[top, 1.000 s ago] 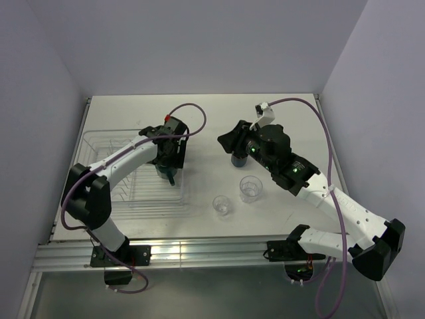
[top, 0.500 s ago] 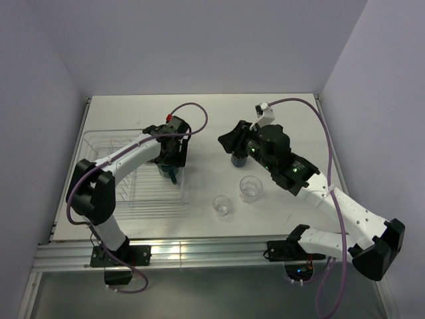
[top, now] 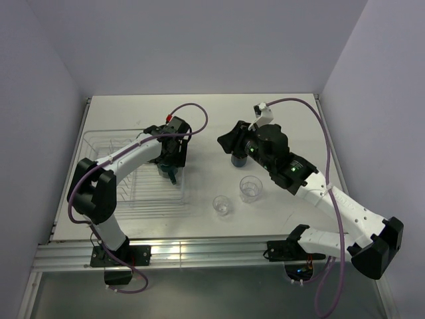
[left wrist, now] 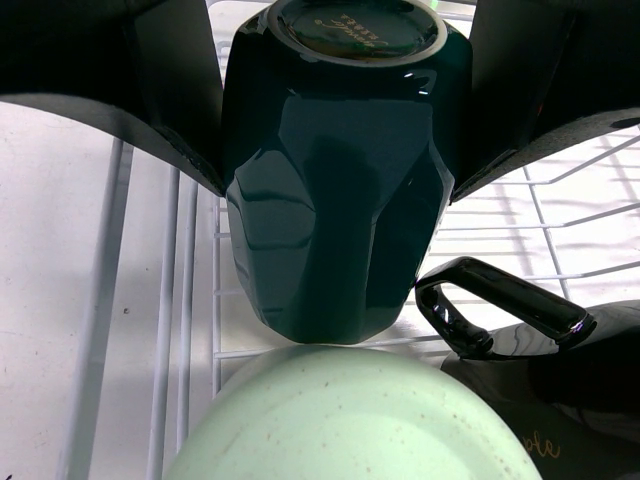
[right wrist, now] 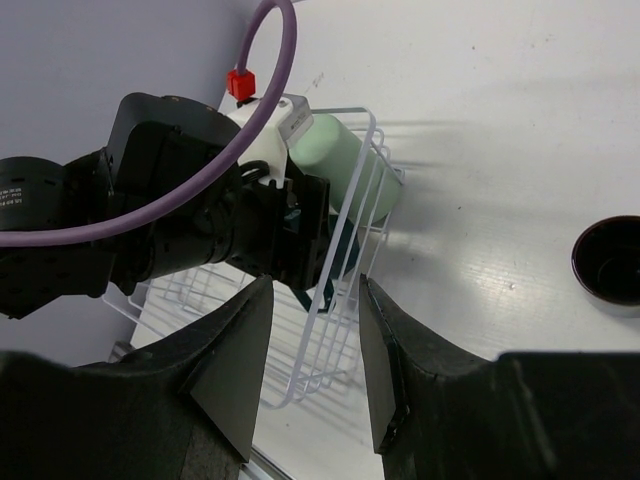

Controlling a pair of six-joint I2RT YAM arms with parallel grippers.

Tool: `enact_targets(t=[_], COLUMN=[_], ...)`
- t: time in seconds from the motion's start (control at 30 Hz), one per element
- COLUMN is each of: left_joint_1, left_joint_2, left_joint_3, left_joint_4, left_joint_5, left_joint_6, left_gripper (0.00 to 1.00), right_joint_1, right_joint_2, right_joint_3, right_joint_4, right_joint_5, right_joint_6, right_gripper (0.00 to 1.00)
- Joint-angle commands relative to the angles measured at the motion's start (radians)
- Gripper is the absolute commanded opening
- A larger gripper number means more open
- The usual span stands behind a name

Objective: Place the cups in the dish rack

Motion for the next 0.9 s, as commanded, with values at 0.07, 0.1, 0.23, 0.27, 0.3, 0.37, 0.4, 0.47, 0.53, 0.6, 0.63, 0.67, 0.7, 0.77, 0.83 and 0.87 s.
enact_targets(t=[0.07, 0.1, 0.23, 0.27, 0.3, 0.37, 0.4, 0.47, 0.53, 0.6, 0.63, 0.67, 0.7, 0.77, 0.83, 0.87], left_joint_1=[-0.004, -0.004, -0.003, -0.004, -0.004, -0.004, -0.004, -0.004, -0.003, -0.003, -0.003, -0.004, -0.004, -0.004, -0.004, -0.004], left_joint_2=[-0.012, -0.015, -0.026, -0.026, -0.026, -0.027, -0.029, -0.030, -0.030, -0.032, -0.032, -0.033, -0.038, -0.039, -0.041, -0.041], left_joint_3=[0.021, 0.019, 0.013, 0.012, 0.012, 0.004, 0.003, -0.002, 0.000, -0.002, -0.002, -0.005, -0.008, -0.010, -0.010, -0.011], left_joint_4=[0.054, 0.057, 0.062, 0.060, 0.062, 0.065, 0.068, 0.071, 0.071, 0.071, 0.071, 0.074, 0.079, 0.080, 0.079, 0.079], left_joint_5=[-0.019, -0.016, -0.007, -0.007, -0.004, 0.006, 0.009, 0.007, 0.010, 0.012, 0.013, 0.016, 0.019, 0.024, 0.021, 0.021], left_joint_6=[-0.016, -0.014, -0.013, -0.014, -0.014, -0.010, -0.010, -0.011, -0.011, -0.011, -0.010, -0.010, -0.010, -0.008, -0.007, -0.007], left_gripper=[0.68, 0.68, 0.69, 0.69, 0.70, 0.71, 0.70, 0.71, 0.71, 0.72, 0.72, 0.72, 0.73, 0.74, 0.74, 0.75], right_joint_1=[0.001, 0.001, 0.001, 0.001, 0.001, 0.001, 0.002, 0.001, 0.001, 0.001, 0.002, 0.002, 0.002, 0.002, 0.004, 0.004], right_joint_2=[0.006, 0.006, 0.012, 0.012, 0.015, 0.017, 0.019, 0.019, 0.020, 0.023, 0.025, 0.025, 0.026, 0.031, 0.032, 0.032], right_joint_3=[0.048, 0.048, 0.051, 0.052, 0.052, 0.052, 0.052, 0.055, 0.055, 0.059, 0.060, 0.062, 0.063, 0.066, 0.069, 0.069], right_joint_4=[0.007, 0.007, 0.006, 0.006, 0.007, 0.007, 0.007, 0.006, 0.006, 0.004, 0.003, 0.001, 0.000, -0.005, -0.005, -0.007], right_joint_5=[0.000, 0.000, -0.003, -0.003, -0.005, -0.007, -0.007, -0.010, -0.010, -0.013, -0.013, -0.013, -0.011, -0.011, -0.013, -0.013], right_joint_6=[-0.009, -0.009, -0.009, -0.009, -0.009, -0.009, -0.008, -0.009, -0.009, -0.009, -0.011, -0.011, -0.013, -0.011, -0.013, -0.013], right_gripper=[0.47, 0.47, 0.47, 0.47, 0.47, 0.47, 0.47, 0.47, 0.47, 0.47, 0.47, 0.47, 0.47, 0.47, 0.47, 0.47])
